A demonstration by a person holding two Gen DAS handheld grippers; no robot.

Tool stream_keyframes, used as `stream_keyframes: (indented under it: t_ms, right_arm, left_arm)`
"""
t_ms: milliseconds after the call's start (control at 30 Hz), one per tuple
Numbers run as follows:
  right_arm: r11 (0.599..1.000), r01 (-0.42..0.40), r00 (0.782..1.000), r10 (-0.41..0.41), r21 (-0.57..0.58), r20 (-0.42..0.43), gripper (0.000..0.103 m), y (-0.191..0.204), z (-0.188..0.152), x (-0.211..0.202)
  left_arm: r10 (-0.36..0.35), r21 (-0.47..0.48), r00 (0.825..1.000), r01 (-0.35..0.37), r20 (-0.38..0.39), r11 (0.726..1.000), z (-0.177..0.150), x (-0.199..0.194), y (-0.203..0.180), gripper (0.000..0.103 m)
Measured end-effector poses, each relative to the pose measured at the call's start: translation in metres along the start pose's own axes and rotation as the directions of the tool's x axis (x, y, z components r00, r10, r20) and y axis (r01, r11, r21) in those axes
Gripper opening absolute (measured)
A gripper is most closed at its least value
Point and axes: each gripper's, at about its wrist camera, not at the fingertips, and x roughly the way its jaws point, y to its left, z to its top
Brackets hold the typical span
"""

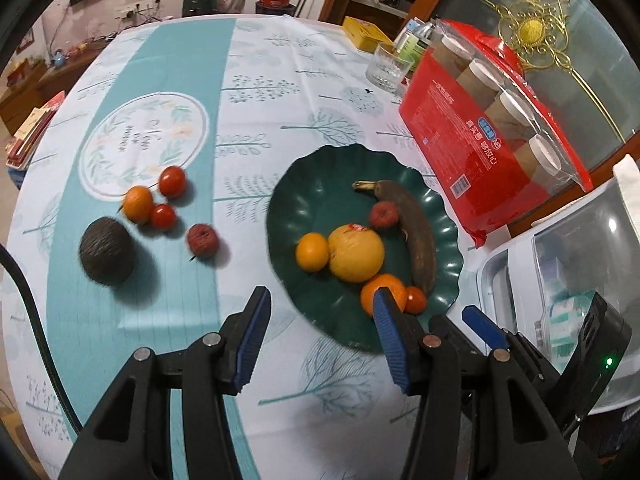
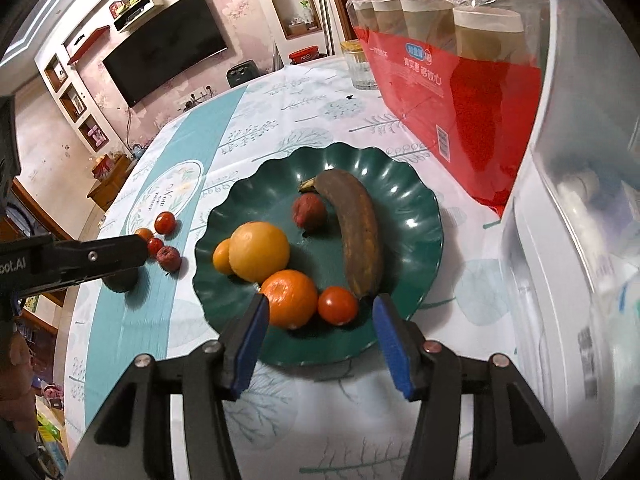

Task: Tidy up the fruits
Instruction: 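Open both tools and lift them away from the plate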

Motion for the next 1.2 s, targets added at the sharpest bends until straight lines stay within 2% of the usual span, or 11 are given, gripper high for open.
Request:
stream_keyframes:
  t_ms: [367,633,733,1000,1200]
  right_arm:
    - [1.0,-0.005,1.0,0.005,-0.009,-0.004,0.055,0.031,-0.018,-0.02]
    - [1.0,0.0,1.0,0.0,0.016,-0.003,0.055,0.061,-0.033,-0.031]
    - [0.999,0.0,1.0,0.001,0.046,-0.019,0.055,0.068,-0.037,-0.031]
    - [0.992,-0.003,0.999,0.009,0.129,-0.044,0.055,0.091,-0.042,-0.024]
    - [0.977,0.016,0.997,0.001,0.212,-0.079,0.055,0.108,-0.027,-0.011]
  left_arm:
    - [0.023,-0.049,0.999,-0.021,0.048,0.999,-0.035,-0.046,0.048,0.052]
    - [0.039,-0.047,0.997,-0.035,0.073,0.998,-0.054,-0.081,0.086,0.052]
    - [0.045,-0.041,0.995,-0.042,0.085,0.998,-0.059,-0.095,0.102,0.056]
    - [0.054,-0.016,0.991,-0.052,0.122,0.999,-0.062,-0.122,0.144,0.061]
    - [0.063,0.005,0.989,-0.064,0.131,0.998,-0.05,-0.126,0.172,0.063]
